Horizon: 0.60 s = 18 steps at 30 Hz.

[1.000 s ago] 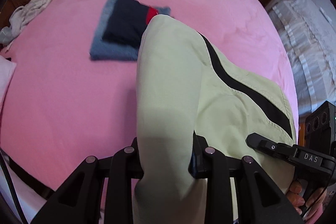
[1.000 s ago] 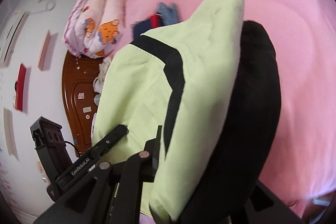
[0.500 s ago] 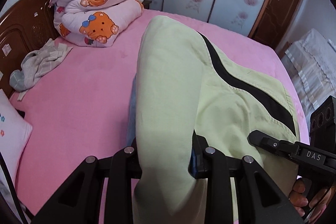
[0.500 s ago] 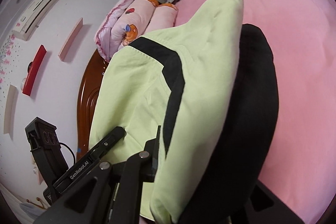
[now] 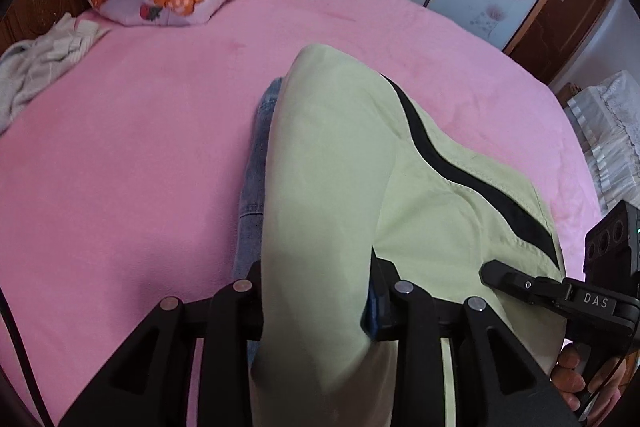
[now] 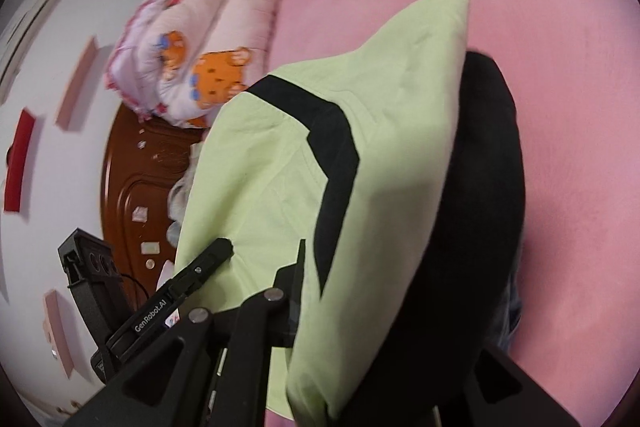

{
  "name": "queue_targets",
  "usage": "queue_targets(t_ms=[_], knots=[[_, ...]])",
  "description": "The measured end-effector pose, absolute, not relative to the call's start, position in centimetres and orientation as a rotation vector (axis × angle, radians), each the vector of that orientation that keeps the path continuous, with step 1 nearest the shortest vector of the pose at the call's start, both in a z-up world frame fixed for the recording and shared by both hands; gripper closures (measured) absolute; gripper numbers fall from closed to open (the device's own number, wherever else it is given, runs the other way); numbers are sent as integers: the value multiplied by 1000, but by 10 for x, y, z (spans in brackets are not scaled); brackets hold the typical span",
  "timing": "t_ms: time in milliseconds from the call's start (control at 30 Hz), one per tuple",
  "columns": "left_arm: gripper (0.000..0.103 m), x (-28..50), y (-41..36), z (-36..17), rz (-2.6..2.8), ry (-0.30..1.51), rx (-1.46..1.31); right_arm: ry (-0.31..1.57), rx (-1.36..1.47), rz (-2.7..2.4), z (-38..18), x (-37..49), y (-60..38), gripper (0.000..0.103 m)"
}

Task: Fold large clothes
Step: 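Lift the folded bundle with both grippers and carry it toward the pillows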

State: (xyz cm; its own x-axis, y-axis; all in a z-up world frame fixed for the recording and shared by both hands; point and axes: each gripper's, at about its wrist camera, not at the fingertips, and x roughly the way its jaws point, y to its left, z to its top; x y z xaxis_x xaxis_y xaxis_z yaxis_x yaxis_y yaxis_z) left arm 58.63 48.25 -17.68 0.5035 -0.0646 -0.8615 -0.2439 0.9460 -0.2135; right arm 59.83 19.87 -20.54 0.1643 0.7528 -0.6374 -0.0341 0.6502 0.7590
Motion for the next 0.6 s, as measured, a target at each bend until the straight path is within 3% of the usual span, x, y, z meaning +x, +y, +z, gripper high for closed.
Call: queue_targets(t_ms=[167,233,267,300,367,467,600], knots=[[49,585,481,-215,66,966,-264,1275,714,637,-248,597,174,89],[39,578,486,-222,61,947,-283,1297,731,637,-256,602,174,81],[23,578,491,-225,97,952,-280,1305,726,643,-258,604,172,79],[15,581,498,-228,120,957,-289,1312,707,647,-258,603,170,76],[14,579,509,-229,134,970,-338,1311,666,658,-252,606,175,75],[14,581,509,-220,169,980,-292,1295,519,625,-233,603,175,67],[15,570,503,-193,253,942,-193,1279,401,569,-209,592,156,66]])
